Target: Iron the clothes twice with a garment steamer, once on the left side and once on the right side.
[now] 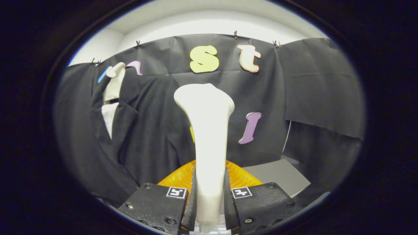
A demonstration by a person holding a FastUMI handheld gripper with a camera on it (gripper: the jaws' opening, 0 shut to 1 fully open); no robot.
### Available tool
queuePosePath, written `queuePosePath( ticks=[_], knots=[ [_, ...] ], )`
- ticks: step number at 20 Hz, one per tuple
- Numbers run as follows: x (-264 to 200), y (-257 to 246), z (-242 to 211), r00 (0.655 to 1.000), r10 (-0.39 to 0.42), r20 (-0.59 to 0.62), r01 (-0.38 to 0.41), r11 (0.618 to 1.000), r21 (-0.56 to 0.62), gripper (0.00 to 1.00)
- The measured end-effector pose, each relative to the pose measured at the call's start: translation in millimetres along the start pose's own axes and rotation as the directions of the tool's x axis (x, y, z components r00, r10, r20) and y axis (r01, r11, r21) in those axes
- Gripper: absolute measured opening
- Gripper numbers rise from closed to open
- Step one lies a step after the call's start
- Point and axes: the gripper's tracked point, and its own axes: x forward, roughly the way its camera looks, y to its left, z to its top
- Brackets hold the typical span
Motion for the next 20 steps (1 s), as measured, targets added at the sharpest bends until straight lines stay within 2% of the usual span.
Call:
queuePosePath(
  ticks=[6,9,13,20],
  knots=[
    [-7,86,35,0.996,0.057,0.074,-0.053,0.997,-0.054,0.37],
    [-9,117,39,0.993,0.079,0.091,-0.073,0.995,-0.063,0.37],
    [0,139,35,0.993,0.079,0.092,-0.072,0.994,-0.079,0.37],
    [13,148,14,0.996,0.069,0.060,-0.063,0.994,-0.094,0.37]
  ],
)
